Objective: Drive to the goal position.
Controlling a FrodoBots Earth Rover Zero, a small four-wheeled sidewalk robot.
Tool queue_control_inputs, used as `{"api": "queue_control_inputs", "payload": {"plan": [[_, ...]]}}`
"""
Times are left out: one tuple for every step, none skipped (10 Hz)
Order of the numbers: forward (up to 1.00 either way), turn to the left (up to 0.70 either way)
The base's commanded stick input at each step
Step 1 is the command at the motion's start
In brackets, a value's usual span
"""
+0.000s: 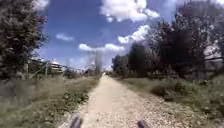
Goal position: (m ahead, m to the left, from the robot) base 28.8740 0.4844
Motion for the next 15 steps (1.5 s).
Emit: {"api": "queue_control_inputs", "payload": {"plan": [[1.0, 0.0], [1.0, 0.0], [1.0, 0.0], [1.0, 0.0], [1.0, 0.0], [1.0, 0.0], [1.0, 0.0], [1.0, 0.0], [1.0, 0.0], [1.0, 0.0], [1.0, 0.0], [1.0, 0.0], [1.0, 0.0], [1.0, 0.0], [1.0, 0.03]]}}
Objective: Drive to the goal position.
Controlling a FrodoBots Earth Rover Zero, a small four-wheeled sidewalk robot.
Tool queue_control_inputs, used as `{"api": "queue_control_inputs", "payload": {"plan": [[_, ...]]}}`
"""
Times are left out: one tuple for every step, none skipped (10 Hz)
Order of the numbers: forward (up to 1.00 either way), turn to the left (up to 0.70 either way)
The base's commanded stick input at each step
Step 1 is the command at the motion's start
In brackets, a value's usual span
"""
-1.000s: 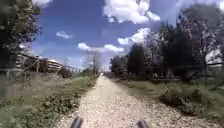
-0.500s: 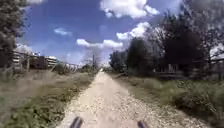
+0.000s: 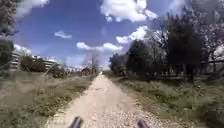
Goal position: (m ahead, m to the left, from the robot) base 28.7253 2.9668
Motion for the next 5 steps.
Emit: {"api": "queue_control_inputs", "payload": {"plan": [[1.0, 0.17], [1.0, 0.18], [1.0, 0.03], [1.0, 0.12], [1.0, 0.22]]}}
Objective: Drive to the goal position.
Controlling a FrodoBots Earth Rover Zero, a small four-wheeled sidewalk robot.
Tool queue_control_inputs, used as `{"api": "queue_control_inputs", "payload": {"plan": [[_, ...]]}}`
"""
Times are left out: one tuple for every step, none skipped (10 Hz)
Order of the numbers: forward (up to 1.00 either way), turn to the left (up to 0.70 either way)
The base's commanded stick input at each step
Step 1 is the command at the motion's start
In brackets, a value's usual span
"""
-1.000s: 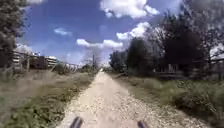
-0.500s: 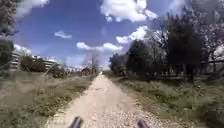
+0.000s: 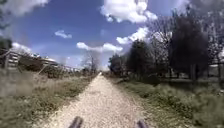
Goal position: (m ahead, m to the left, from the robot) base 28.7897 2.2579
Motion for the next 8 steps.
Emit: {"api": "queue_control_inputs", "payload": {"plan": [[1.0, 0.2], [1.0, 0.03], [1.0, 0.08], [1.0, 0.18], [1.0, 0.27], [1.0, 0.27], [1.0, 0.17], [1.0, 0.0]]}}
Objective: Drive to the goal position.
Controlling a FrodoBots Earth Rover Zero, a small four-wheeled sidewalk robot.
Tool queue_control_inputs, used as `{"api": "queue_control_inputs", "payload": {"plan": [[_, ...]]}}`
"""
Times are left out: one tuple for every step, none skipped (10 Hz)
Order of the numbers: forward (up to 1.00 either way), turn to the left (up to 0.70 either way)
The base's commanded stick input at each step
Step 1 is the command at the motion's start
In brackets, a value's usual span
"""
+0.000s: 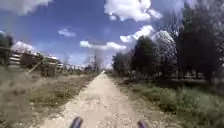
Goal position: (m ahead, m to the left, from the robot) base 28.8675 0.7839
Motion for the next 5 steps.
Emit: {"api": "queue_control_inputs", "payload": {"plan": [[1.0, 0.0], [1.0, 0.0], [1.0, 0.0], [1.0, 0.27], [1.0, 0.27]]}}
